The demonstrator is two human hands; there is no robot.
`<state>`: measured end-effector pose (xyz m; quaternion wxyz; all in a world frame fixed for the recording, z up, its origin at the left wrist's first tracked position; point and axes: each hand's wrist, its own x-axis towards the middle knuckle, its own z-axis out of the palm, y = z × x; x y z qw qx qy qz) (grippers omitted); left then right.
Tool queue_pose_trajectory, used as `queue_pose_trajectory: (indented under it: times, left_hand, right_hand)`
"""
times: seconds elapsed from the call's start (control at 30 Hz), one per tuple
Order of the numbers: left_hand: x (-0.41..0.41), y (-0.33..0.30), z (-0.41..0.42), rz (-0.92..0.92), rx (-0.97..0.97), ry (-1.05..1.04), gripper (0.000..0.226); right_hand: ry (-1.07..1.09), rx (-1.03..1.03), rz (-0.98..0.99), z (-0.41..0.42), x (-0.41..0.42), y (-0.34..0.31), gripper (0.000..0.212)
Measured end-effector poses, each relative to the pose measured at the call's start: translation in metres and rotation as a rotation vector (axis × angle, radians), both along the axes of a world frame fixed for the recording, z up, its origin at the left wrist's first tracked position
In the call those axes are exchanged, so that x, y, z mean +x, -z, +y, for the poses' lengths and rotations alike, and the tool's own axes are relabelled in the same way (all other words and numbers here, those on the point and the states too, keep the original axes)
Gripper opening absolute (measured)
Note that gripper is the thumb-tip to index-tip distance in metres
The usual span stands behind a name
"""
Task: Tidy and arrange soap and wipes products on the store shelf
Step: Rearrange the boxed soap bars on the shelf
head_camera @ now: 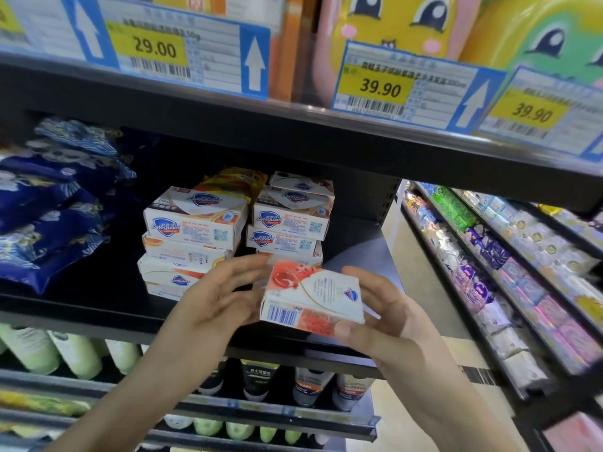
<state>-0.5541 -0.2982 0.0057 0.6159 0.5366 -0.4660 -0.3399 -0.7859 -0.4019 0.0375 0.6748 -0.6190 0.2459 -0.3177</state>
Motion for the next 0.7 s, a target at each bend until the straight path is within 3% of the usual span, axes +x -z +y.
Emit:
queue_pose_trajectory:
  times: [0.07,0.17,0.27,0.37,0.57,0.7]
  left_hand:
    - [0.002,-0.004,-0.001,0.111,0.107,-0.014,0.027]
    - [0.001,-0.008,-0.002,0.243,0.224,0.061,0.051]
    - [-0.005,-0.011,-0.003,0.212,0.229,0.126,0.051]
    - [-0.009,-0.012,-0.003,0.142,0.214,0.149,0.03]
    - [-0.013,-0.019,0.0,0.116,0.203,0.118,0.045]
    - [-0.014,-0.023,0.0,0.093,0.183,0.11,0.024]
  right_hand:
    - [0.034,-0.084,0.0,0.0,-0.002,0.001,0.067]
    - [0.031,-0.212,0.029,0.001,-0.003,0.004,0.067]
    - [0.012,-0.318,0.084,0.003,-0.002,0.007,0.069]
    - [0.009,-0.352,0.096,0.004,-0.001,0.01,0.07]
    - [0.014,-0.352,0.134,0.004,-0.003,0.012,0.071]
    - [0.03,-0.374,0.176,0.004,-0.003,0.011,0.077]
